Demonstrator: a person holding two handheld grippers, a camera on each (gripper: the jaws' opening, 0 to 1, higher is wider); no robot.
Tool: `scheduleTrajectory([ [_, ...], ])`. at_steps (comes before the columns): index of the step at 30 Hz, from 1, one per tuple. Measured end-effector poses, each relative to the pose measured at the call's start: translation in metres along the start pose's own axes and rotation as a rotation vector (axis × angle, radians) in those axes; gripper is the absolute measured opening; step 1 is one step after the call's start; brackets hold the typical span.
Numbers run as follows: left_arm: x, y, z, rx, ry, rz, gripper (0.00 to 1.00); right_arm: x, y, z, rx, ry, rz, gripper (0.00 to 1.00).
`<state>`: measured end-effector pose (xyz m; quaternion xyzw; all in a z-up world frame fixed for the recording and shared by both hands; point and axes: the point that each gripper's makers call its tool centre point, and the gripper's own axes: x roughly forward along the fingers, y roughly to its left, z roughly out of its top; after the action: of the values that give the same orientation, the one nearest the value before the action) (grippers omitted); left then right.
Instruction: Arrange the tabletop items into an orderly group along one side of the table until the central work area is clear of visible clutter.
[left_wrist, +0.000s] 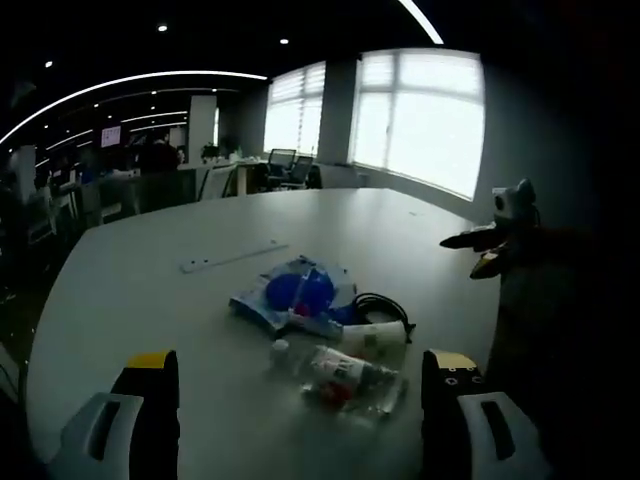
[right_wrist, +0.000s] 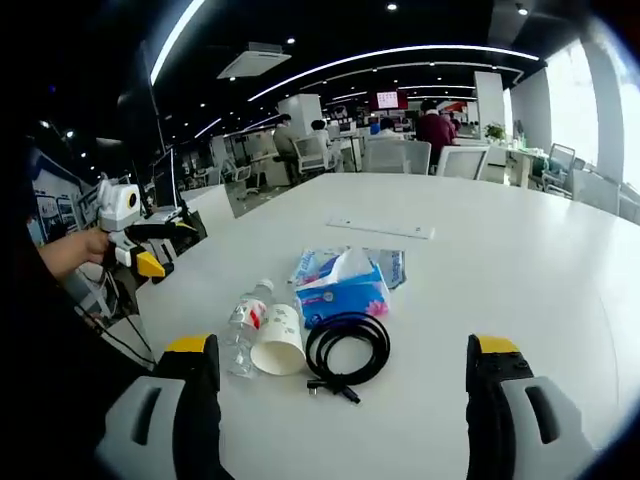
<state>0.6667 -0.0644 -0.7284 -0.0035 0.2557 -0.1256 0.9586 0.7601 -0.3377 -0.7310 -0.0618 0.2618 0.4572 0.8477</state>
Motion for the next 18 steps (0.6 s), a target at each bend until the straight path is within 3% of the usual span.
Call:
scheduleTrajectory([
  [18,-0.003,-0.0049,0.0035,-0.014,-0.017,-0.001,1.0,-0.0017,0.0026,-0.0018,0.01,-0.004,0.0,0.99],
])
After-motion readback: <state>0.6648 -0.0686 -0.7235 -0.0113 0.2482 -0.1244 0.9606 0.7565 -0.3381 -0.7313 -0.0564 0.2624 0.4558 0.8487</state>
